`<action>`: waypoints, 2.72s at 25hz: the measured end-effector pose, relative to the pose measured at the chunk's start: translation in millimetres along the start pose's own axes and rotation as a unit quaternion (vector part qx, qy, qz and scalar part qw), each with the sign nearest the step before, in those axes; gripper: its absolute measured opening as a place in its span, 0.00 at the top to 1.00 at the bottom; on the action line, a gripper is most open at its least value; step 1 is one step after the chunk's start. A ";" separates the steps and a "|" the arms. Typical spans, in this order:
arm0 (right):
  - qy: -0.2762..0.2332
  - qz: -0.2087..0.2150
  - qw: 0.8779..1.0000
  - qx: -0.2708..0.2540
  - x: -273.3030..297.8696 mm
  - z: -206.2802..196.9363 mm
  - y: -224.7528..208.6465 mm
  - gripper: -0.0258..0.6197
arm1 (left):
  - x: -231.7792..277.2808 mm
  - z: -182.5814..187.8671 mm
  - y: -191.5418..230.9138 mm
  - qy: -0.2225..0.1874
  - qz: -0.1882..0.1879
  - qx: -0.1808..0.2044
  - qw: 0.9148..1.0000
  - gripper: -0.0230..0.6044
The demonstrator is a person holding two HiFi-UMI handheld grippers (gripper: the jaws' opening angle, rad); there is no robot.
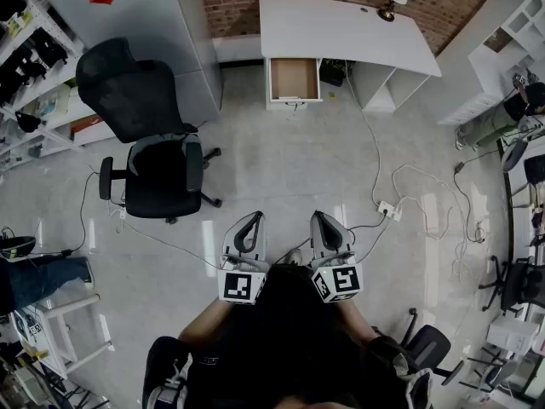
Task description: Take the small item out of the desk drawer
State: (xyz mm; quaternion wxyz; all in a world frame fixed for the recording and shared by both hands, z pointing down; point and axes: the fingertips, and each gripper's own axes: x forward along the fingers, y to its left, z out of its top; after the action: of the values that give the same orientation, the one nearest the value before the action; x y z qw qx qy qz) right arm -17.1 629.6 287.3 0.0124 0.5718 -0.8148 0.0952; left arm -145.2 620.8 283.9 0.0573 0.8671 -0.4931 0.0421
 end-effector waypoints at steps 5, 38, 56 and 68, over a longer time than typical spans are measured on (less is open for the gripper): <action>0.000 -0.001 1.000 -0.003 4.8 -1.7 9.0 0.92 | -3.1 -0.2 9.1 -0.004 -0.003 0.001 1.000 0.95; -0.009 -0.027 1.000 0.013 139.8 -0.3 13.1 0.92 | 69.1 -23.5 116.4 0.031 -0.024 -0.019 0.999 0.95; -0.002 0.036 0.999 0.015 337.4 52.3 -208.1 0.92 | 337.6 24.5 130.5 0.022 0.047 -0.005 0.999 0.95; 0.046 0.023 0.999 0.004 457.0 29.4 -260.0 0.92 | 461.9 15.7 194.9 0.027 0.025 -0.023 0.999 0.95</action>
State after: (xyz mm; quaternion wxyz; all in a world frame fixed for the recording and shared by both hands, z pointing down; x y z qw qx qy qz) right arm 70.4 114.6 354.1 0.0448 0.5477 -0.8261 0.1250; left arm -76.9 127.0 339.4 0.0894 0.8516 -0.5135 0.0558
